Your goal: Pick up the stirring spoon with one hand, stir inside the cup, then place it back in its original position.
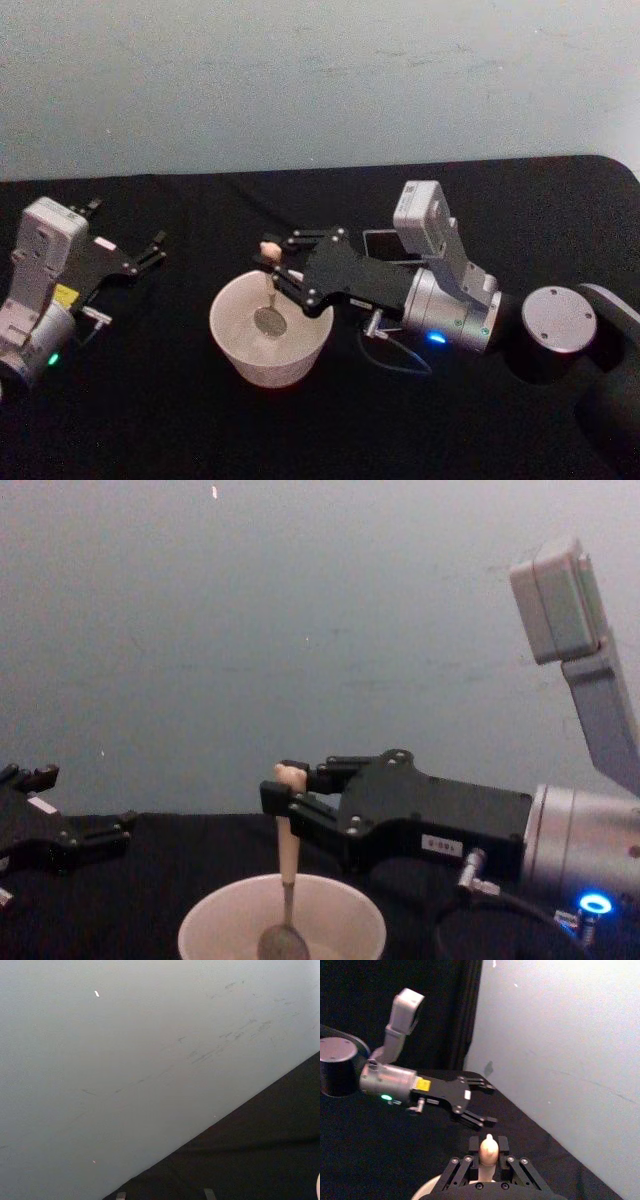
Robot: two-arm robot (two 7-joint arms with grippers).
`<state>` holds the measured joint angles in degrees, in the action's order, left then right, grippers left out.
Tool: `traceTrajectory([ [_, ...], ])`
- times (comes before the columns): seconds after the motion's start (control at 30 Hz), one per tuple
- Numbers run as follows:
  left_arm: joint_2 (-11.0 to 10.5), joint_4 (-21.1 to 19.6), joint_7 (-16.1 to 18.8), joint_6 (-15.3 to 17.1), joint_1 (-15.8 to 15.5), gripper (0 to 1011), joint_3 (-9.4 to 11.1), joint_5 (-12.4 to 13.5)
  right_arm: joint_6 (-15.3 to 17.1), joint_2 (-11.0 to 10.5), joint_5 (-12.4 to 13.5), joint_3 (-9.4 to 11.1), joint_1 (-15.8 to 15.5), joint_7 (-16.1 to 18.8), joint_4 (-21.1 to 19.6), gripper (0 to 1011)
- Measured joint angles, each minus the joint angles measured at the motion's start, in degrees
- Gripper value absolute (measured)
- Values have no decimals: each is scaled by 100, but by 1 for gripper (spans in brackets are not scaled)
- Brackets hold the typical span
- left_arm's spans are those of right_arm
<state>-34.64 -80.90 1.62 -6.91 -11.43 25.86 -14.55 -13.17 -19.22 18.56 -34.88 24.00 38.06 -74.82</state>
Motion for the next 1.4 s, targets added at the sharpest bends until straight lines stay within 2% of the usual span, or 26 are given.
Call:
traceTrajectory([
  [0.17,0,0,0,0,0,1001,0,0,-6,5,-57,70,41,-57,128,214],
  [0.53,0,0,0,0,0,1001,0,0,-2,-57,-74,166,-19,-76,64,214],
  [0.9,0,0,0,0,0,1001,0,0,88,-335,-26,266,-299,-55,-308,214],
  [1.2,0,0,0,0,0,1001,0,0,182,-516,114,183,-546,154,-702,214],
  [1.4,0,0,0,0,0,1001,0,0,216,-451,175,75,-555,214,-751,214],
])
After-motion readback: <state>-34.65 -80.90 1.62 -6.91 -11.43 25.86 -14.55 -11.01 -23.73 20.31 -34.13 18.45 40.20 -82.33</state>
